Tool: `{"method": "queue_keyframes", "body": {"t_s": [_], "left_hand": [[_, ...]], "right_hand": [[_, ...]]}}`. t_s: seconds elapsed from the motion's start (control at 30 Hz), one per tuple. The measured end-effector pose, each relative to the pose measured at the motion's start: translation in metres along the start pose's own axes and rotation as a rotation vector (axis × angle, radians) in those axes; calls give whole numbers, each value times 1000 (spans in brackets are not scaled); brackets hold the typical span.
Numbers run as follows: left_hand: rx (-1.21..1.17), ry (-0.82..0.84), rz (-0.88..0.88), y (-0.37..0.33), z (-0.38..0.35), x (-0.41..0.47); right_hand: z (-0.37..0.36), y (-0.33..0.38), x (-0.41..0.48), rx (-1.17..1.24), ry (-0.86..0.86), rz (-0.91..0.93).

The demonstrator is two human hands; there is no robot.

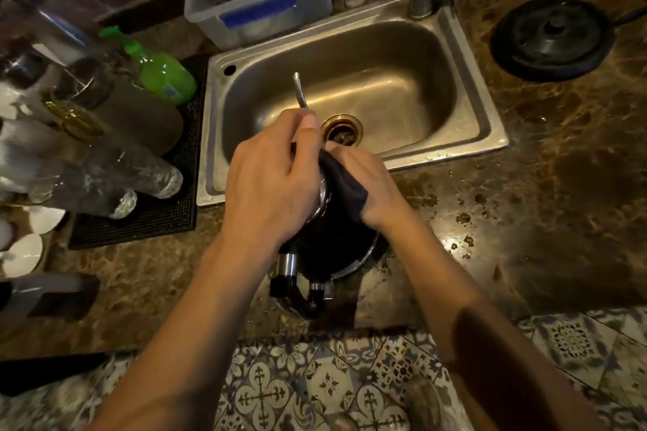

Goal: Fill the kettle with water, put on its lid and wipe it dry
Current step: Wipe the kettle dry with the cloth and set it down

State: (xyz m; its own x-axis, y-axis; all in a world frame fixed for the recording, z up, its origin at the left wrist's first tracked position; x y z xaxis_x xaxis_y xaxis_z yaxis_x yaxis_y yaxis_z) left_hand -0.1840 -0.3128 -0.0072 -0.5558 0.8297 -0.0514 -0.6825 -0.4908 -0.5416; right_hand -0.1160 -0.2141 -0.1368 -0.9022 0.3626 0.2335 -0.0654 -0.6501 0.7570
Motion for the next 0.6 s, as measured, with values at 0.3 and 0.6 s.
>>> {"method": "queue_keyframes", "body": {"t_s": [0.3,0.6], "left_hand": [[6,27,22,-2,0,-2],[-32,3,33,-1,-1,-1]], "right_hand": [[-93,78,-90,318,-512,-333],[8,5,2,287,182,-185]]}}
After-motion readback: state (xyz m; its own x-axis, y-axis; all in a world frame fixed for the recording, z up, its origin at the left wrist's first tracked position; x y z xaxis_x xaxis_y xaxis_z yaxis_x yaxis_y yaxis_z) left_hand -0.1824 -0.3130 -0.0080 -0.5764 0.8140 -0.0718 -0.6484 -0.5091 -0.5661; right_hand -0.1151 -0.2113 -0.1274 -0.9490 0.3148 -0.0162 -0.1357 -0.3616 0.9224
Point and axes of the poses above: each hand's wrist, its own x-axis towards the middle knuckle, its own z-axis out of the back of the hand, y = z × x, the point moved 1 cm from there along x, towards the middle knuckle, and after that the axes turned 14 degrees about y, right-handed, at the moved point
